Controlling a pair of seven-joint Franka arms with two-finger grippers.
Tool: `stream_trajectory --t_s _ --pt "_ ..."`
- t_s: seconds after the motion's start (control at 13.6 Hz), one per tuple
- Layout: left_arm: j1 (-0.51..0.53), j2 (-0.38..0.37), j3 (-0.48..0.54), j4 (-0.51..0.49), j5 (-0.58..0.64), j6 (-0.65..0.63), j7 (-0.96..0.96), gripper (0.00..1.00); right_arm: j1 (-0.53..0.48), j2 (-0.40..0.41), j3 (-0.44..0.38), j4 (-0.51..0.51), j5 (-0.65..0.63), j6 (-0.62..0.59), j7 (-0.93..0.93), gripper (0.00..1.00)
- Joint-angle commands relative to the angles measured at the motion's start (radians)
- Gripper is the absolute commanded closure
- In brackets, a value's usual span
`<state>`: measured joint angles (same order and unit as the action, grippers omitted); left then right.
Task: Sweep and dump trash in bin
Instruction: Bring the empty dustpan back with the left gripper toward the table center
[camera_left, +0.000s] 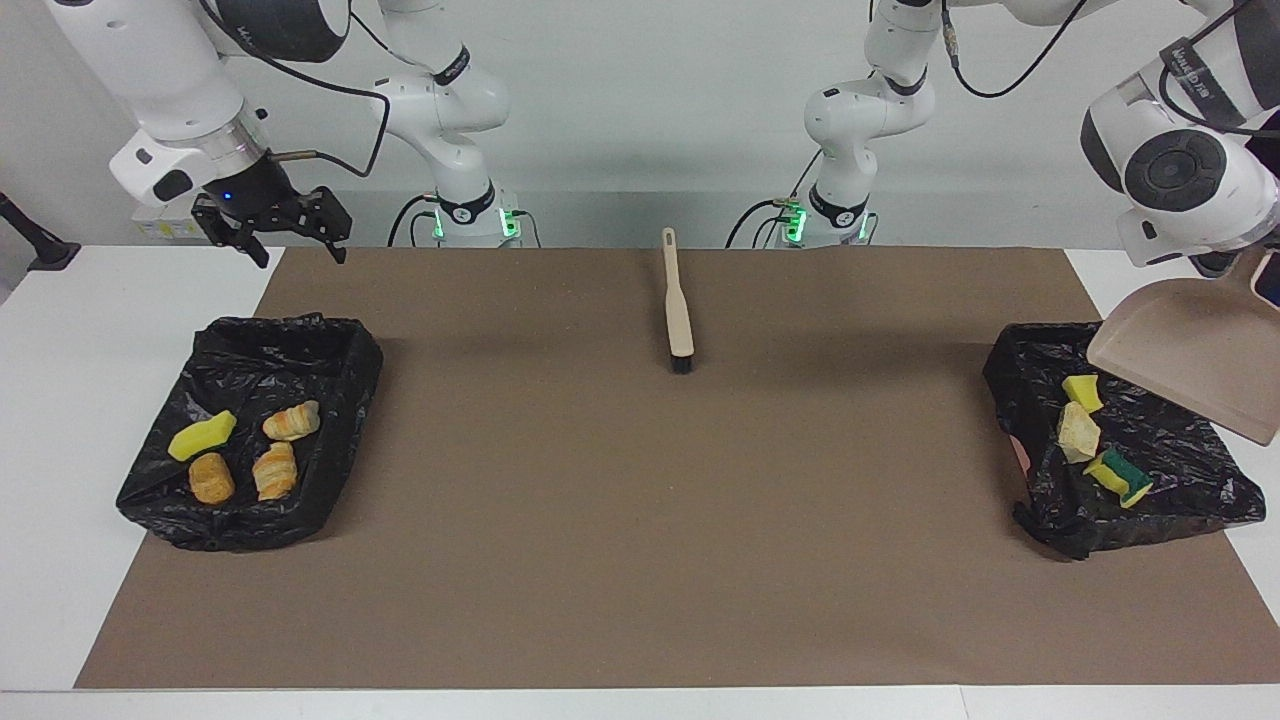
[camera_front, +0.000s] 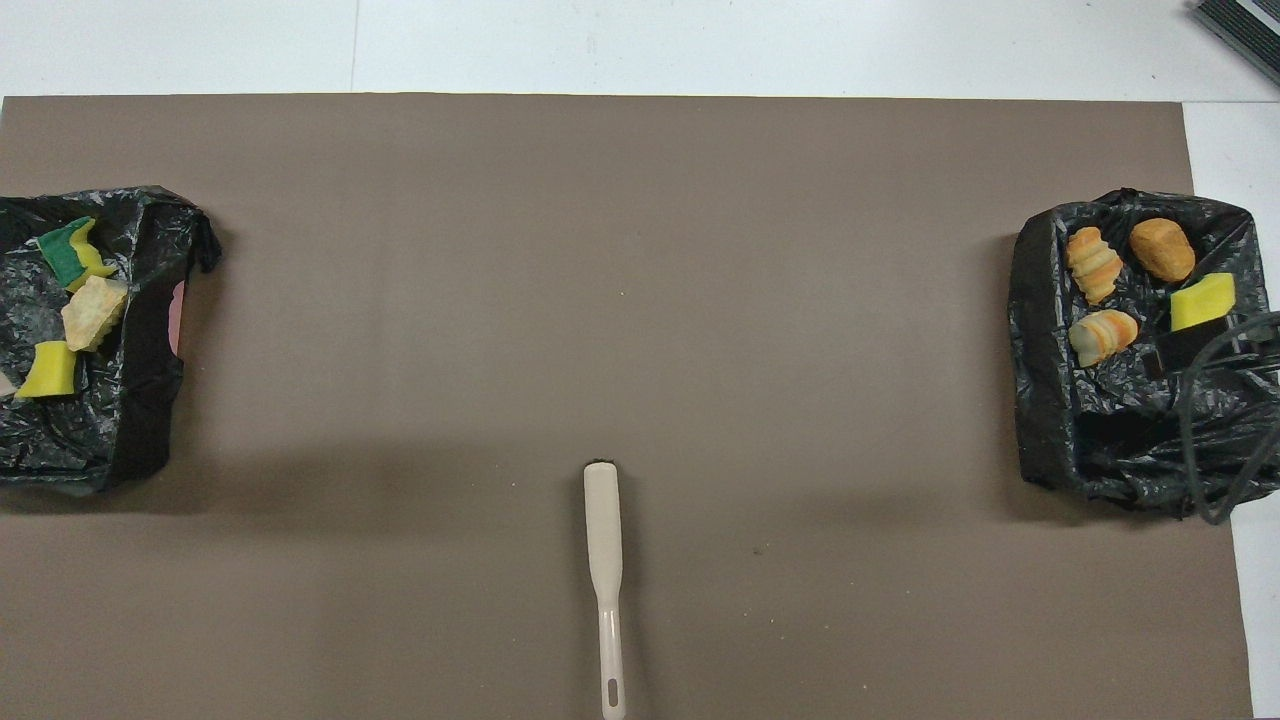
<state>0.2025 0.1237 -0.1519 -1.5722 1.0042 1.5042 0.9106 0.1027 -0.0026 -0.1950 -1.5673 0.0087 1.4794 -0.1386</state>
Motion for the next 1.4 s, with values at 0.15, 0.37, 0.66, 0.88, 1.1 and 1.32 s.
stream_trajectory --t_s 0.15,0.37,0.66,0.88,1.1,1.32 --pt "-0.011 0.093 -0.002 0.178 -0.342 0.028 -0.146 1.00 -0.056 -0.005 0.035 -0.002 0.016 -0.007 0.020 0.00" --pt "-0.046 0.053 -0.006 0.103 -0.632 0.086 -0.410 1.00 -0.051 -0.005 0.043 -0.002 0.019 -0.008 0.019 0.00" --pt "-0.260 0.033 -0.006 0.008 -0.818 0.094 -0.813 1.00 -0.051 -0.005 0.055 -0.002 0.024 -0.008 0.019 0.00" --pt "-0.363 0.016 -0.008 -0.070 -0.955 0.267 -0.973 1.00 -0.057 -0.005 0.054 -0.004 0.011 0.001 0.019 0.00" --pt "-0.507 0.066 -0.008 -0.112 -1.029 0.413 -1.196 1.00 -0.051 -0.005 0.058 -0.004 0.016 0.005 0.019 0.00" --pt "-0.618 0.119 -0.008 -0.158 -1.033 0.540 -1.354 1.00 -0.052 -0.005 0.059 -0.004 0.017 0.005 0.019 0.00"
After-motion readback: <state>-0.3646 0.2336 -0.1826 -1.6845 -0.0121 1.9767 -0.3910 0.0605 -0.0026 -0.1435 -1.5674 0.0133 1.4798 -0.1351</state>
